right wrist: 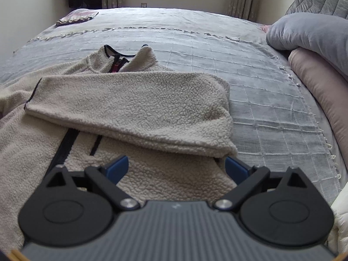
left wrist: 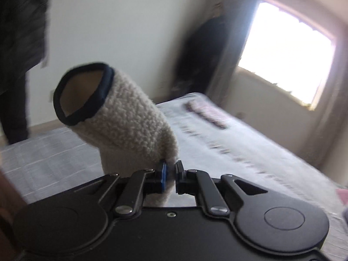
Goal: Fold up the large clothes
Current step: 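Fold the sleeve across the jacket front with the left gripper and release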
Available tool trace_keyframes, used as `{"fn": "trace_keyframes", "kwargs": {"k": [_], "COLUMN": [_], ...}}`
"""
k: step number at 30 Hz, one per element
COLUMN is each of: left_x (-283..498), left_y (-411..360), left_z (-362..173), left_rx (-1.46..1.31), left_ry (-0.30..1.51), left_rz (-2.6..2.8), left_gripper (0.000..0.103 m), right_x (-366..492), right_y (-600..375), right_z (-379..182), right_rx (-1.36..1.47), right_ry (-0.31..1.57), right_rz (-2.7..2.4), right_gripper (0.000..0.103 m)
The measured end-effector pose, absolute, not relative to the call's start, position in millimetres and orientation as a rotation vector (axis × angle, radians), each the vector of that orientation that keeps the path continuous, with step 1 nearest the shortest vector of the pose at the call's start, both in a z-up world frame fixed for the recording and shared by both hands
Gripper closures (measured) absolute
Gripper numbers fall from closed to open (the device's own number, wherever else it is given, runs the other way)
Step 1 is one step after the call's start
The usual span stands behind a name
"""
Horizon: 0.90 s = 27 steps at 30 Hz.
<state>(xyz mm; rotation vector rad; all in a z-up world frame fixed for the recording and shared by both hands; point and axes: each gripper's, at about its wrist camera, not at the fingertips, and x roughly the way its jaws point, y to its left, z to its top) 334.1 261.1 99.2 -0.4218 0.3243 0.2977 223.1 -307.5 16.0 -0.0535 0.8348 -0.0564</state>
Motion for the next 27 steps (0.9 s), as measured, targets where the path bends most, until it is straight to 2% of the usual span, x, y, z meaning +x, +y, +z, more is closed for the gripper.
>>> {"fn": "trace_keyframes", "kwargs": {"k": [6, 12, 16, 21, 24, 25, 27], "left_x": [350, 362, 367, 362, 353, 341, 327], "left_y": [142, 18, -48, -110, -131, -136, -131], "left_z": [144, 142, 102, 13, -38, -44, -42], "left_rx": [-0.408, -0.426, -0.435, -0.374, -0.267, -0.227, -0.169], "left_ry": [0.277, 0.325, 0.447, 0.684, 0.871, 0.854, 0.790], "left_rz": [-0.007, -0.268, -0.417, -0.555, -0.605, -0.634, -0.686], "left_gripper": [0.095, 0.095, 0.095, 0.093, 0.084, 0.083, 0.074], "right_x": [231, 238, 240, 240, 239, 240, 240], "right_y": [-311, -326, -342, -366, -377, -380, -381], "right_z": [25, 32, 30, 21, 15, 14, 14], "right_rx": [-0.017, 0.070, 0.109, 0.175, 0.230, 0.246, 0.257], "right_ry": [0.799, 0.767, 0.746, 0.755, 0.761, 0.766, 0.768], "right_rz": [-0.041, -0.017, -0.017, -0.036, -0.039, -0.038, -0.034], "right_gripper": [0.006, 0.006, 0.006, 0.006, 0.006, 0.006, 0.006]}}
